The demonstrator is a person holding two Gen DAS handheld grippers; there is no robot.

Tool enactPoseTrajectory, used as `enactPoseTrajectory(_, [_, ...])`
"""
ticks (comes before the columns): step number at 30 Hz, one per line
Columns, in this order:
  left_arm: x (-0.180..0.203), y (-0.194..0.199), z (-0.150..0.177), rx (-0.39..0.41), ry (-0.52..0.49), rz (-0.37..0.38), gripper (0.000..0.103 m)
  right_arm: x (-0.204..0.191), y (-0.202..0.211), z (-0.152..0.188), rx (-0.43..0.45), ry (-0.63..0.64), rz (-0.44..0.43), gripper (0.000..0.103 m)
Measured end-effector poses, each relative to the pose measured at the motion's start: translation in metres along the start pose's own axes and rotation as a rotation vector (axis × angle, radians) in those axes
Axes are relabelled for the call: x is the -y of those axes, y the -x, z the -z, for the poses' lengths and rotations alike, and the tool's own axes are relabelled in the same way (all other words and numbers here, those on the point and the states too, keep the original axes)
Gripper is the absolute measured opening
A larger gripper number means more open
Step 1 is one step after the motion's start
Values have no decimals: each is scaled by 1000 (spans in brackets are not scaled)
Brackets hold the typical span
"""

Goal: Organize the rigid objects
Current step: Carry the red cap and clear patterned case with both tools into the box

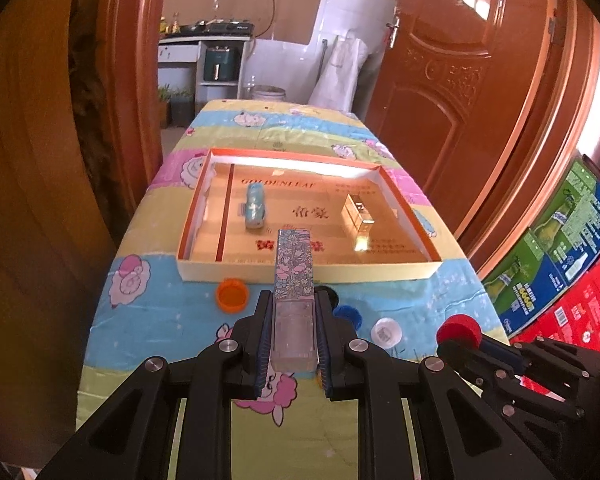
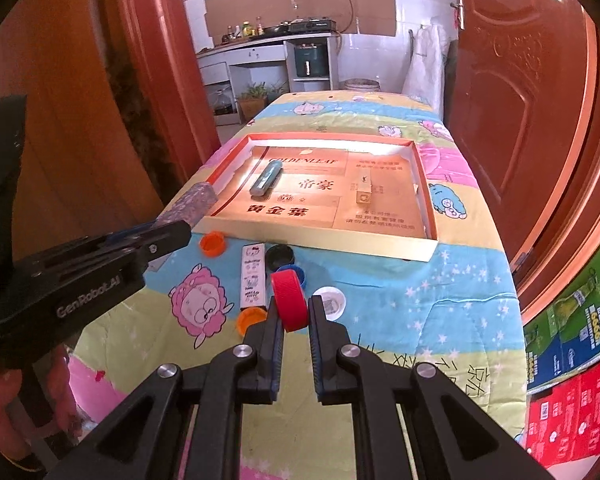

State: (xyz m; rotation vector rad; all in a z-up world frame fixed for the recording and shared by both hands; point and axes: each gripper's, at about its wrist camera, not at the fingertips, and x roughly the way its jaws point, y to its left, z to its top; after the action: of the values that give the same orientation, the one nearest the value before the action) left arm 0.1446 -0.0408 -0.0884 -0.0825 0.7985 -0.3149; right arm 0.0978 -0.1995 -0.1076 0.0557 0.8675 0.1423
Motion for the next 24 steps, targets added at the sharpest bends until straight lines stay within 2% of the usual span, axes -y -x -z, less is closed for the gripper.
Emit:
enactPoseTrajectory(12, [4,-15,-22,8,-8,15,20,18,-10,-24,23,-35,16,12])
enactPoseTrajectory(24, [13,-57,-60,-12,-25,26,20,37,-40,-63,40,-57,17,12])
